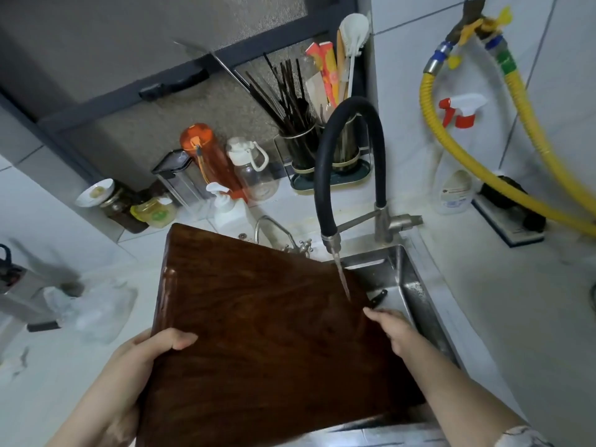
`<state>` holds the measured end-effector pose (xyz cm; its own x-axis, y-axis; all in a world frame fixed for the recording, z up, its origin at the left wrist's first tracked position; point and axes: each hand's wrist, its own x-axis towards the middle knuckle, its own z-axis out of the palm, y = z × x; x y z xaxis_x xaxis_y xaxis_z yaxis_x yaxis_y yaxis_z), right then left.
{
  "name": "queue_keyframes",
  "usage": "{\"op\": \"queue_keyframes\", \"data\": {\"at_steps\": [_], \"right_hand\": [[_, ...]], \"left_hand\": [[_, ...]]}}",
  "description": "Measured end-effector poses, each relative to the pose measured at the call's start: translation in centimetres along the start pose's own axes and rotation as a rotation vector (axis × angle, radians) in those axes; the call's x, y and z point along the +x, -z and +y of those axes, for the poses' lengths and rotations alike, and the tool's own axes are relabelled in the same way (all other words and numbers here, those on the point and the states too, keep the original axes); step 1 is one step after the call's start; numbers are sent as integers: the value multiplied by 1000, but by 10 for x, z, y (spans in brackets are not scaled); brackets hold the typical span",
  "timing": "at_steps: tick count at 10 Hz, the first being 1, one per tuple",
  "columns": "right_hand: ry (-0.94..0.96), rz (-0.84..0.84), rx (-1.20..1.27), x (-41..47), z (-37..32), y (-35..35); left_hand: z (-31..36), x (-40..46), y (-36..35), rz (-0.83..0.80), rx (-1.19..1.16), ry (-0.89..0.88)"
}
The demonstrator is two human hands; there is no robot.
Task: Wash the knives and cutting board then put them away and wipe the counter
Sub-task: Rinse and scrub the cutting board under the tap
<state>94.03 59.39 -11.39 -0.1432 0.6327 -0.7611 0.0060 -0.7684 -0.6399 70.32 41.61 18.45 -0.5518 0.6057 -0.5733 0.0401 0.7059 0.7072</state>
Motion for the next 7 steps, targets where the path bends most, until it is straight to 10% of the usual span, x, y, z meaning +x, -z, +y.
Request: {"op": "queue_keyframes", "data": {"at_steps": [7], "right_hand": [[-46, -99, -29, 61, 33, -159]], "left_hand": [[-38, 53, 212, 111, -117, -173]]}}
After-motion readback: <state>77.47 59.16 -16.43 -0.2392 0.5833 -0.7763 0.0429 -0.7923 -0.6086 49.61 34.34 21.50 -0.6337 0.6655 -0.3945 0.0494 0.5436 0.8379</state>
